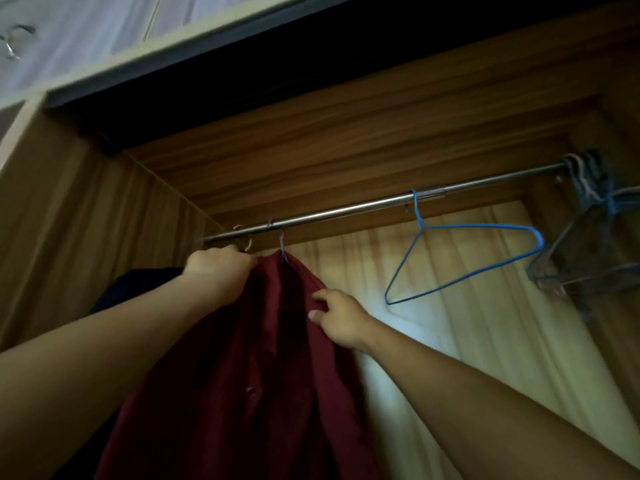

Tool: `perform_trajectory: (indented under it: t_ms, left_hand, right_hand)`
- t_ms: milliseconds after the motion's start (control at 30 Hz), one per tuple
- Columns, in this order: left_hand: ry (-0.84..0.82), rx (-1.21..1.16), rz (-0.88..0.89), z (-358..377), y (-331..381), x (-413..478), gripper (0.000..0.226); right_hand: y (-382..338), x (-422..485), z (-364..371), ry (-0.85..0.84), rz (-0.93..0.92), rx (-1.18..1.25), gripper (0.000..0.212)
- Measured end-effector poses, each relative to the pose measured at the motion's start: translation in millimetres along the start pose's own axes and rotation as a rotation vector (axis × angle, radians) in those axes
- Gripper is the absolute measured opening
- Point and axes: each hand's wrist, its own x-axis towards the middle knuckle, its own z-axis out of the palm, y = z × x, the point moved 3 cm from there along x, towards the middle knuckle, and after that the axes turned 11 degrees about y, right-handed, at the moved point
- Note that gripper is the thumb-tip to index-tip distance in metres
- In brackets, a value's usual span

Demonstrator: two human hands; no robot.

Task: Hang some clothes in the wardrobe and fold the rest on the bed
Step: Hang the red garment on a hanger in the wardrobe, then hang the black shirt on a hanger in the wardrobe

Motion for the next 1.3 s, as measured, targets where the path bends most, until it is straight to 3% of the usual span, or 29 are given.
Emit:
perform_trajectory:
  t_ms: [233, 400, 500, 600, 733, 933, 1067, 1300]
  left_hand:
    - [-0.085, -0.337, -0.023, -8.1, -25.3, -53.7, 0.025]
    - [-0.176, -0.372, -0.064, -12.8, -19.9, -103.5, 0.054]
    - [-0.096, -0.245, -0.075, -24.7, -9.6, -150.7, 0.057]
    - [-0.089, -0.396, -0.085, -41.3, -2.4, -220.2, 0.033]
    - [-0.43, -0.377, -0.291, -44.0, -15.9, -342.5, 0.013]
    - [-0.966, -0.226, -0.644, -84.3, -57.3, -544.6, 0.016]
    - [-1.1, -0.063, -0.742, -137.5, -94.5, -660.9, 0.037]
    - [-1.275, 0.131, -1.065, -238.9, -172.6, -838.1, 0.048]
  right_hand:
    - [-11.8, -48.5, -15.8, -0.044, 0.01, -0.002, 0.024]
    - [-24.2, -102.3, -32.3, -0.134, -0.035, 0.055, 0.025]
    - [-33.7, -141.6, -35.3, -0.258, -0.114, 0.007, 0.03]
    - [-39.3, -191.3, -23.1, -0.47, -0.164, -0.064, 0.037]
    - [-45.7, -270.4, 9.1, -0.736, -0.193, -0.08, 0.036]
    - [-93.1, -416.9, 70.8, -1.06, -0.253, 0.052, 0.036]
    - [-157.6, -510.6, 114.3, -1.286, -0.35, 0.116, 0.041]
    - [-318.1, -626.7, 189.6, -1.47, -0.629, 0.231, 0.05]
